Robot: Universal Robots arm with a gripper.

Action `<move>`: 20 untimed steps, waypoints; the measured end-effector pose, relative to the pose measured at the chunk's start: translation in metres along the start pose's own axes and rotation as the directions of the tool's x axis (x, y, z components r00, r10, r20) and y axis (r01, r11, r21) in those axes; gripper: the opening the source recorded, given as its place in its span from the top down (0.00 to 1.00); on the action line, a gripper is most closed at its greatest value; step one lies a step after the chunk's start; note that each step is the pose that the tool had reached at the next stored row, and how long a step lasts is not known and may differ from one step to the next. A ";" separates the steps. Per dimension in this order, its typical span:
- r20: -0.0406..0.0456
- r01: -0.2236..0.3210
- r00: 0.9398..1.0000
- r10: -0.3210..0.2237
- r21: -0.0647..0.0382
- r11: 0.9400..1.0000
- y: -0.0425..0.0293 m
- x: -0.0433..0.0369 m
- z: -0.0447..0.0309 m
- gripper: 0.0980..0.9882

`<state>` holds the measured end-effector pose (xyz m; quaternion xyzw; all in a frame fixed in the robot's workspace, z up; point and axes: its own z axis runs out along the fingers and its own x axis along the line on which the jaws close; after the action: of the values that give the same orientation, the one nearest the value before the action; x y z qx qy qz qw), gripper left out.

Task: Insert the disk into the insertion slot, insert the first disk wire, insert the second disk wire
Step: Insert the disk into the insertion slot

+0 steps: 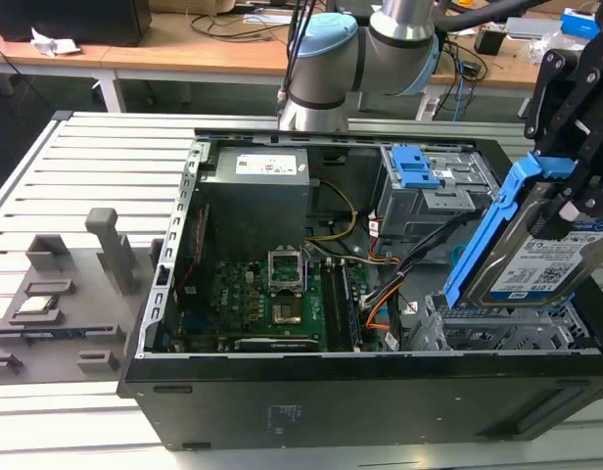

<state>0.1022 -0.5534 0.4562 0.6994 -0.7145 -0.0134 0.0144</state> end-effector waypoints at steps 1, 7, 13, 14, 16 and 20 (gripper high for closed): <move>0.000 -0.008 1.000 0.008 0.000 1.000 -0.0001 -0.0018 0.0031 0.70; 0.001 -0.018 1.000 0.018 0.000 1.000 -0.0004 -0.0046 0.0128 0.70; 0.001 -0.018 1.000 0.018 0.000 1.000 -0.0020 -0.0063 0.0191 0.70; 0.001 -0.018 1.000 0.018 0.000 1.000 -0.0021 -0.0063 0.0199 0.70; 0.001 -0.018 1.000 0.018 0.000 1.000 -0.0022 -0.0063 0.0219 0.70; 0.001 -0.018 1.000 0.018 0.000 1.000 -0.0024 -0.0063 0.0277 0.70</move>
<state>0.1037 -0.5472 0.4284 0.6928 -0.7208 -0.0136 0.0143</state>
